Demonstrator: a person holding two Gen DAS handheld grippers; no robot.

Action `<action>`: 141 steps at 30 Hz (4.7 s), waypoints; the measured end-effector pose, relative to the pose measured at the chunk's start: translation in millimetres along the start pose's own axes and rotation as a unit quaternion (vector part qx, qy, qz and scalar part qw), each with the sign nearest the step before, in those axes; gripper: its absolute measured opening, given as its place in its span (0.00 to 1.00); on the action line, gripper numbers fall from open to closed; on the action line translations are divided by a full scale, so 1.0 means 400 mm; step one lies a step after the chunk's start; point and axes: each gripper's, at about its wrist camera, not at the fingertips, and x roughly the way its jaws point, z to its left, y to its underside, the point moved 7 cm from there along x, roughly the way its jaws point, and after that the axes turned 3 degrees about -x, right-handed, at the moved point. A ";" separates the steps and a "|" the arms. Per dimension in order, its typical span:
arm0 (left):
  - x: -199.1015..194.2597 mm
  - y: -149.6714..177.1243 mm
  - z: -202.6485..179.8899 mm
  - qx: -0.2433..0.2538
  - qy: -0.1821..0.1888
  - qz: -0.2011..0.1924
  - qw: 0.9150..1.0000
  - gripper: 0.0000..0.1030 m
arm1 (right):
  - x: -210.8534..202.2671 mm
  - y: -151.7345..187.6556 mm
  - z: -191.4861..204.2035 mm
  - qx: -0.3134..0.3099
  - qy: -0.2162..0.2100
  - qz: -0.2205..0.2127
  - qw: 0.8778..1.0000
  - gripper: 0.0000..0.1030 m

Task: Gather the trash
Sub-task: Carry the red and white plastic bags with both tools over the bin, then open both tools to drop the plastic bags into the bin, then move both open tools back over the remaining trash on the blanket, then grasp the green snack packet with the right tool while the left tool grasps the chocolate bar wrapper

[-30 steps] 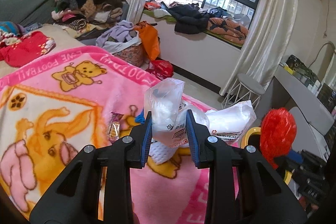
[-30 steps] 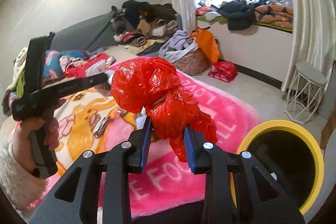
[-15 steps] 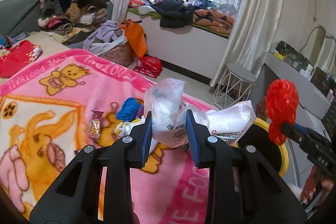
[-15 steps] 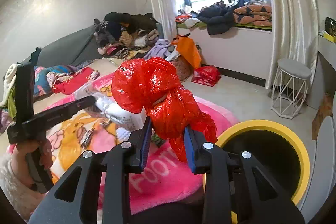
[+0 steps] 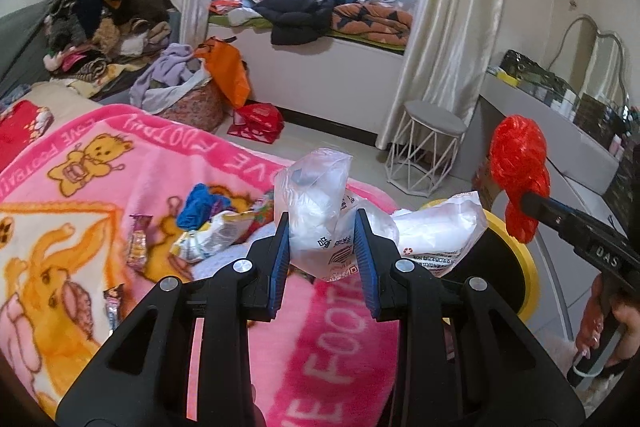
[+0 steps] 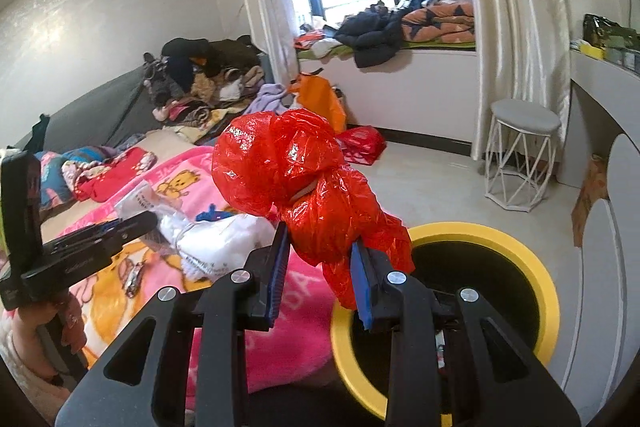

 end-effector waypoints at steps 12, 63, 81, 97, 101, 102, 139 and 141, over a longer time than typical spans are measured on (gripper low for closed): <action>0.048 0.029 -0.089 0.041 0.018 0.020 0.999 0.24 | 0.000 0.023 -0.102 0.037 0.032 0.006 0.999 0.27; 0.256 0.163 -0.303 0.111 0.077 0.085 0.987 0.86 | 0.090 0.183 -0.371 0.146 0.120 0.080 0.979 0.59; 0.125 0.064 -0.128 0.031 0.014 0.006 0.999 0.90 | 0.040 0.070 -0.166 0.035 0.095 0.005 0.995 0.73; 0.046 0.032 0.065 -0.024 -0.056 -0.024 0.998 0.90 | 0.080 0.045 0.055 -0.036 0.031 0.000 0.999 0.81; 0.030 0.036 0.126 -0.044 -0.075 -0.027 0.996 0.90 | 0.104 0.047 0.120 -0.056 0.013 0.007 0.998 0.82; 0.025 0.038 0.142 -0.048 -0.080 -0.027 0.995 0.90 | 0.111 0.048 0.136 -0.061 0.008 0.009 0.998 0.82; 0.041 0.233 0.509 -0.165 -0.183 0.070 0.966 0.75 | 0.529 0.175 0.312 -0.128 -0.003 0.180 0.975 0.72; 0.044 0.240 0.513 -0.169 -0.180 0.074 0.966 0.67 | 0.539 0.179 0.313 -0.125 -0.006 0.184 0.975 0.66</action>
